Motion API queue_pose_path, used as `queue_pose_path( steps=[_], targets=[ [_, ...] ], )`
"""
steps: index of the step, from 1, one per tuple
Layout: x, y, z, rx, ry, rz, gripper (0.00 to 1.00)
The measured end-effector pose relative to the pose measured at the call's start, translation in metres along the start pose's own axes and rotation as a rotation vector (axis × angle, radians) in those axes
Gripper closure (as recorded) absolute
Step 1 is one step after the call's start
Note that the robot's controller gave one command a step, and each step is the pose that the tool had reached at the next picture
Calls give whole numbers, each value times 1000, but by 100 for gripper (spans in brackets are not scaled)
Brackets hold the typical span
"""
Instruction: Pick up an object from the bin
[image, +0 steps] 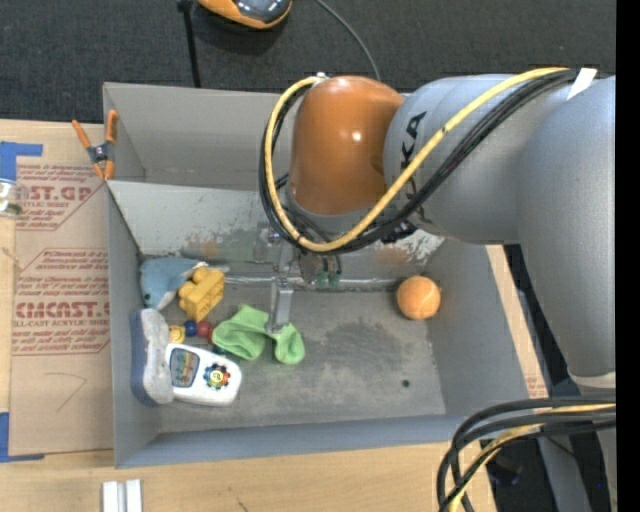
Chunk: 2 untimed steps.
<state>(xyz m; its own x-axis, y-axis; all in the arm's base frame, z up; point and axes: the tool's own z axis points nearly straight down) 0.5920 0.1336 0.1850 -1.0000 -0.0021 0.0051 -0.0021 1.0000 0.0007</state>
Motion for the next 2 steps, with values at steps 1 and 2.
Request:
queue_pose_path(
  steps=[1, 2],
  targets=[
    [-1, -1, -5, -1, -7, 2, 0],
    [4, -19, 26, -1, -4, 73, 0]
  ],
)
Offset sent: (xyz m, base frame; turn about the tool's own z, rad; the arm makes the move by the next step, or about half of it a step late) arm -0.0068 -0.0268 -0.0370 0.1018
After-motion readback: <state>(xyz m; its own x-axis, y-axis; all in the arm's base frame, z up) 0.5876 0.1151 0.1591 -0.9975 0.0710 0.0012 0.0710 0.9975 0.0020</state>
